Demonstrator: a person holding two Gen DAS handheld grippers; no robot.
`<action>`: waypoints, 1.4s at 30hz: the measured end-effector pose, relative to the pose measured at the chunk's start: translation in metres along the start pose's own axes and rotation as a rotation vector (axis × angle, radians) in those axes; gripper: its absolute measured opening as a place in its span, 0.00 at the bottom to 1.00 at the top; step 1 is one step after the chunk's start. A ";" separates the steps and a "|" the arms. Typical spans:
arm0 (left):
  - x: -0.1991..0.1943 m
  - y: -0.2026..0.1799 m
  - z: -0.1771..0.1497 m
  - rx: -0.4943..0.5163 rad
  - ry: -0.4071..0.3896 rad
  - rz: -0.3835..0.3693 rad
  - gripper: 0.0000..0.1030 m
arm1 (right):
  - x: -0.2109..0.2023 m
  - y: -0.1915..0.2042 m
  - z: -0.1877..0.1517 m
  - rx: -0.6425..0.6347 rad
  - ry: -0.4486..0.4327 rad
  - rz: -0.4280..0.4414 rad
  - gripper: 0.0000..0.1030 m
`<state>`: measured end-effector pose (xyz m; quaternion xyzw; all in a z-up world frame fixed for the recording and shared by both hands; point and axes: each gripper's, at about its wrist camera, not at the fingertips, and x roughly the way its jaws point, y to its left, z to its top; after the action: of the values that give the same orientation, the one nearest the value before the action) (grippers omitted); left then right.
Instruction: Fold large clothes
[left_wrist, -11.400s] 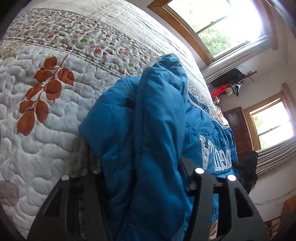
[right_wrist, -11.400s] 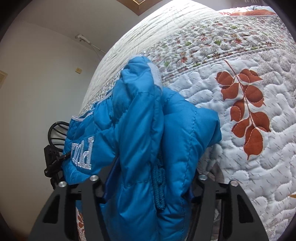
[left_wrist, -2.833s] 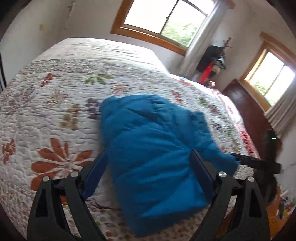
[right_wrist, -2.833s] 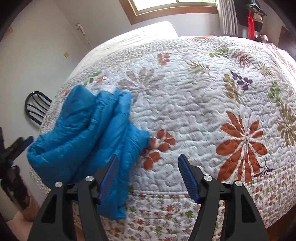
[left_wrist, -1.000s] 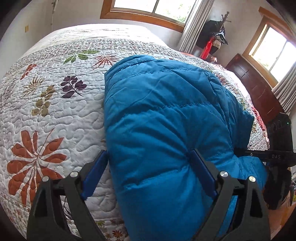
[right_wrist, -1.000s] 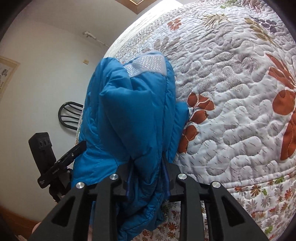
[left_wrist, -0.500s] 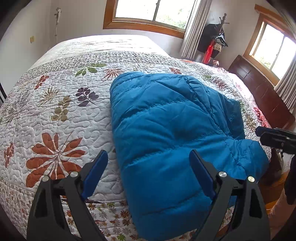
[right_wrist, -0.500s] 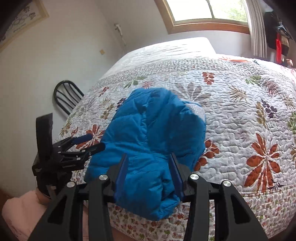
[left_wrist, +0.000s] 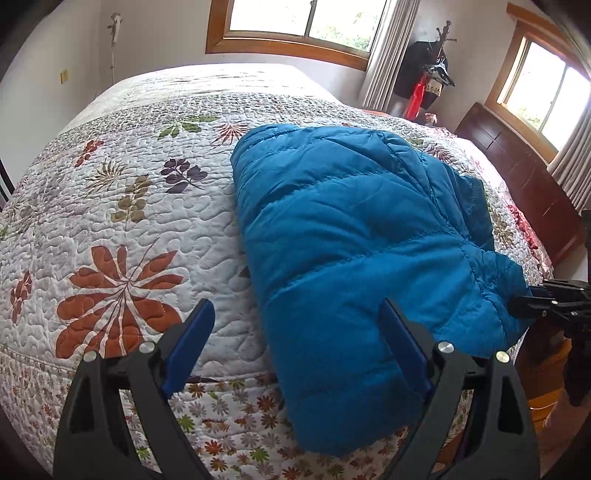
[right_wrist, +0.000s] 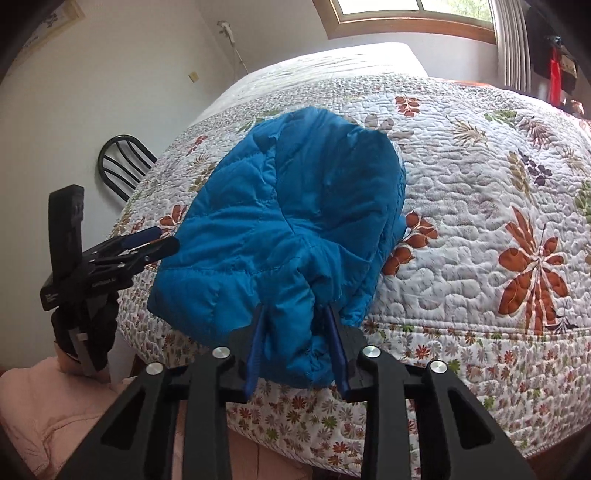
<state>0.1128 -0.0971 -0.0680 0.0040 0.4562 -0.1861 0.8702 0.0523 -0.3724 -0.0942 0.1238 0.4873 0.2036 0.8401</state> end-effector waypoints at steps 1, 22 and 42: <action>0.000 0.000 -0.001 0.004 0.000 0.001 0.87 | 0.002 -0.001 -0.002 0.007 0.003 0.019 0.20; 0.004 0.007 0.001 0.021 0.000 -0.048 0.90 | -0.001 -0.021 -0.011 0.052 -0.013 0.046 0.64; 0.046 -0.005 0.023 -0.037 0.047 -0.109 0.91 | 0.073 -0.118 0.069 0.344 0.055 0.129 0.19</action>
<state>0.1528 -0.1210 -0.0909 -0.0327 0.4793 -0.2244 0.8478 0.1707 -0.4440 -0.1637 0.2908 0.5287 0.1739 0.7782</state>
